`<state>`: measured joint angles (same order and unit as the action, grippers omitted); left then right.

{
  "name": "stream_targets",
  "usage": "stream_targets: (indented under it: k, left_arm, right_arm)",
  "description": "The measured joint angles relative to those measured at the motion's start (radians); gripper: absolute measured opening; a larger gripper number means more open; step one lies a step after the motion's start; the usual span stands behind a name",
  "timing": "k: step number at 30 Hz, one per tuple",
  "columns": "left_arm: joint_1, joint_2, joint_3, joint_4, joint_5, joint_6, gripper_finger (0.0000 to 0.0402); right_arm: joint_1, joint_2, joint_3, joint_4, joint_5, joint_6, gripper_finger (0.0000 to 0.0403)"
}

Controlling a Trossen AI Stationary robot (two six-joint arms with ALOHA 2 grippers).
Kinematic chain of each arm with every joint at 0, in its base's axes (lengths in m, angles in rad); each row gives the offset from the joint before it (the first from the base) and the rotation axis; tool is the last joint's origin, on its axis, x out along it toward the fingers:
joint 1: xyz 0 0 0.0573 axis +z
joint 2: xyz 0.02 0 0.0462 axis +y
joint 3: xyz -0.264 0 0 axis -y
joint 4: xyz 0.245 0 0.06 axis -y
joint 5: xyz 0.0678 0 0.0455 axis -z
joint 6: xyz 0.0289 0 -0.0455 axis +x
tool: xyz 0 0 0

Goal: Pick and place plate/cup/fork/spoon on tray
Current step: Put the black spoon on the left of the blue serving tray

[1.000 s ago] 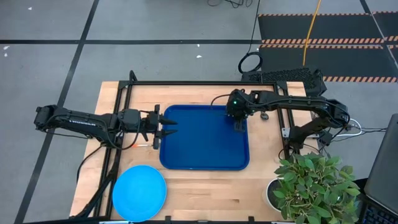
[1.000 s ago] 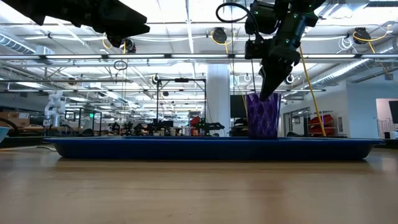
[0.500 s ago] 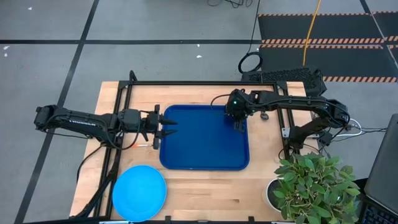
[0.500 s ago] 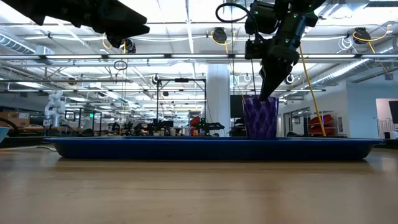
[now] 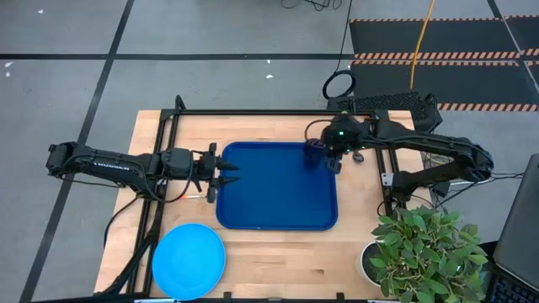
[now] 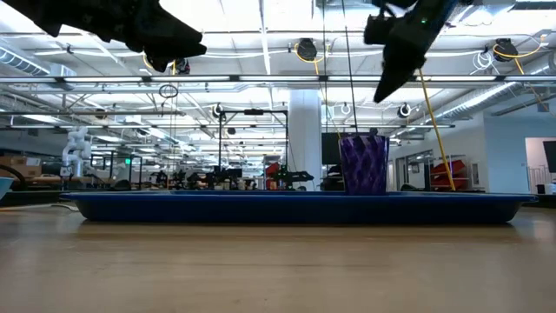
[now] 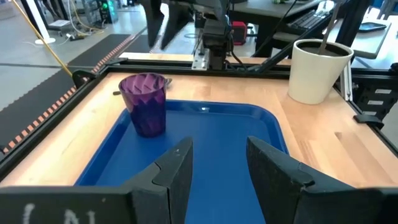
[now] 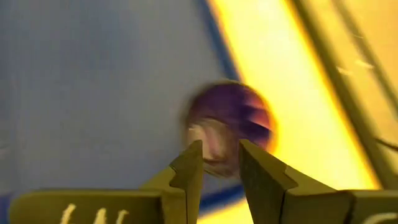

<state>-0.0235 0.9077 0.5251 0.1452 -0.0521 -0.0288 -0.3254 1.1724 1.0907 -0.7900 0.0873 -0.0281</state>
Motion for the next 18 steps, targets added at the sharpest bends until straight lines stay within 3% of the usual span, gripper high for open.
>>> stream_targets:
  k: [3, 6, 9, 18]
  left_arm:
    - [0.000, 0.000, 0.000, 0.012, 0.000, -0.003, 0.0154]
    - [0.000, 0.000, 0.000, 0.017, 0.001, -0.003, 0.0154]
    - [0.000, 0.000, 0.000, 0.017, 0.001, -0.003, 0.0154]
    - [0.000, 0.000, 0.000, 0.006, 0.003, -0.004, 0.0154]
  right_arm:
    - [-0.024, -0.023, 0.000, -0.054, 0.164, 0.095, 0.0096]
    - [-0.083, -0.009, 0.001, -0.102, 0.196, 0.182, 0.0096]
    - [-0.145, 0.043, 0.001, -0.148, 0.187, 0.225, 0.0096]
    - [-0.315, 0.219, 0.000, -0.176, 0.027, 0.187, 0.0096]
